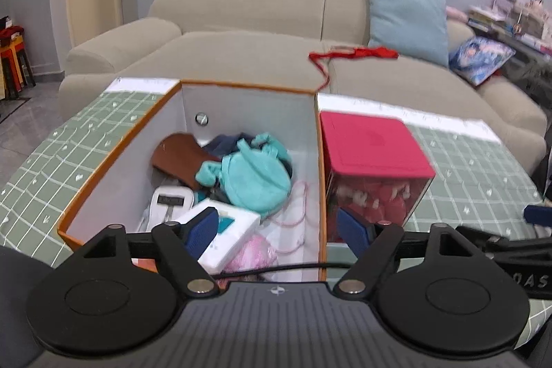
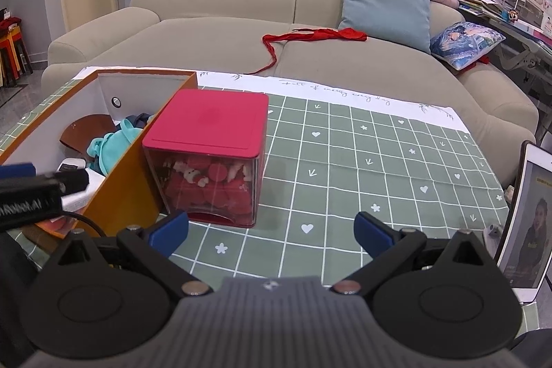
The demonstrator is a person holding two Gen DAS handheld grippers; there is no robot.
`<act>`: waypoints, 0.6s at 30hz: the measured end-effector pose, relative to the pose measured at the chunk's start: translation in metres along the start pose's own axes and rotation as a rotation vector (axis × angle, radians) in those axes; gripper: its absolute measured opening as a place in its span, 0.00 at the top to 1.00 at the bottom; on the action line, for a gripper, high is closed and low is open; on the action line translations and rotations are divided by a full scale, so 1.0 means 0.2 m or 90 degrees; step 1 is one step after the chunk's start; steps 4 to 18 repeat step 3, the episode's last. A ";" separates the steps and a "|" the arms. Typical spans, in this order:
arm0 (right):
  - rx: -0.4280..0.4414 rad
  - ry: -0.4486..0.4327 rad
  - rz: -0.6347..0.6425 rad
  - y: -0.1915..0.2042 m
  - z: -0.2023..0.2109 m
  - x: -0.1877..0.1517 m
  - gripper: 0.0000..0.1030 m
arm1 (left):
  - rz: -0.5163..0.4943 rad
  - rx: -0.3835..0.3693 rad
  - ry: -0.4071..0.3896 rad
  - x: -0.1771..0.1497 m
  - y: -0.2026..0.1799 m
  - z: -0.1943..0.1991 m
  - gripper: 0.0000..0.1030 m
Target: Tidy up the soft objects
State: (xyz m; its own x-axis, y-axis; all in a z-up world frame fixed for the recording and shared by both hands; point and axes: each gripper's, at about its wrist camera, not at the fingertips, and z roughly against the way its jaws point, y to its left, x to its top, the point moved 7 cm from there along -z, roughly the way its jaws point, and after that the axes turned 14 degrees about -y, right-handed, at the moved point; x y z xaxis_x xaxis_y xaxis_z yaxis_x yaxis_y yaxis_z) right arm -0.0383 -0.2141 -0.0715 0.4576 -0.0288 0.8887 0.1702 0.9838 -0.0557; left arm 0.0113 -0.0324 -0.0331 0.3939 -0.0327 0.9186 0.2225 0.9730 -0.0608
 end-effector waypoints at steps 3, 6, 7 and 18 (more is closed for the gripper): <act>0.002 0.003 -0.002 0.00 0.00 0.00 0.03 | -0.008 0.004 -0.010 0.01 0.00 0.01 0.12; 0.002 0.003 -0.002 0.00 0.00 0.00 0.03 | -0.008 0.004 -0.010 0.01 0.00 0.01 0.12; 0.002 0.003 -0.002 0.00 0.00 0.00 0.03 | -0.008 0.004 -0.010 0.01 0.00 0.01 0.12; 0.002 0.003 -0.002 0.00 0.00 0.00 0.03 | -0.008 0.004 -0.010 0.01 0.00 0.01 0.12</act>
